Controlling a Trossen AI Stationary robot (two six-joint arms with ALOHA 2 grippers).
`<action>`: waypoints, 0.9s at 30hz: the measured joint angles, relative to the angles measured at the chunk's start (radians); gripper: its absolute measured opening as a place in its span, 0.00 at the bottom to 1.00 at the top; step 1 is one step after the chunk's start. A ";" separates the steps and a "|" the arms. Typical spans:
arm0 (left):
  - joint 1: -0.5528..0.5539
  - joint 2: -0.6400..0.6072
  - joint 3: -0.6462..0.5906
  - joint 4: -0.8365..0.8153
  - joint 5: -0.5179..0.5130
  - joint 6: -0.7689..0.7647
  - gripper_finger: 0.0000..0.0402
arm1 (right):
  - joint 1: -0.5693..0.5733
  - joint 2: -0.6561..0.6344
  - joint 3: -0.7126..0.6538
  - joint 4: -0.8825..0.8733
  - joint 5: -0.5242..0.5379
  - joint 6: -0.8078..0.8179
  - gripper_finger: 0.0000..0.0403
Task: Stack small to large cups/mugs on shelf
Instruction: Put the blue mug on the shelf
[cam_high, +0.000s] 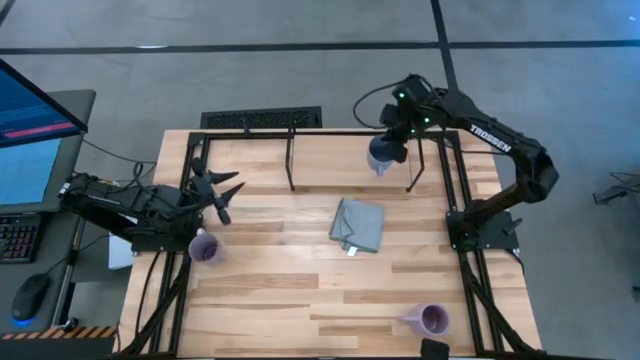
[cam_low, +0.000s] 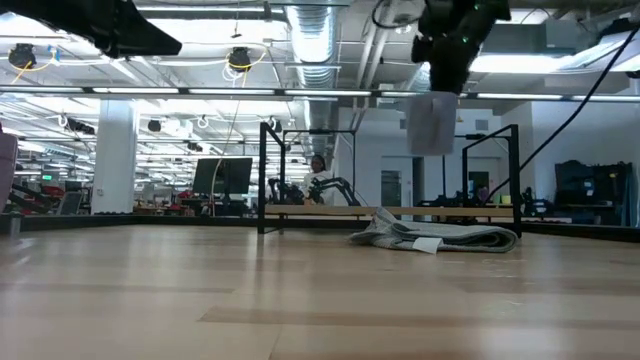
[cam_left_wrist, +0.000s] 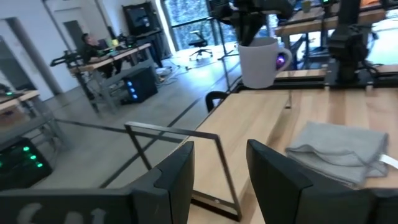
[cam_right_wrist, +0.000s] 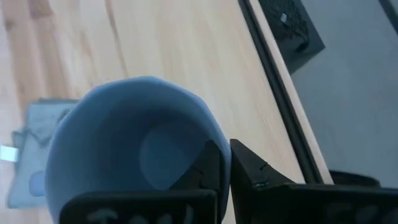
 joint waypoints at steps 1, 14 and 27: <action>0.000 0.000 0.000 0.000 -0.011 0.000 0.35 | -0.016 -0.001 -0.013 0.009 -0.006 -0.012 0.06; 0.042 0.000 0.000 0.001 -0.040 -0.002 0.35 | -0.132 0.000 -0.145 0.099 -0.098 -0.129 0.06; 0.115 0.000 0.000 0.001 -0.038 -0.026 0.35 | -0.141 0.017 -0.213 0.189 -0.112 -0.184 0.06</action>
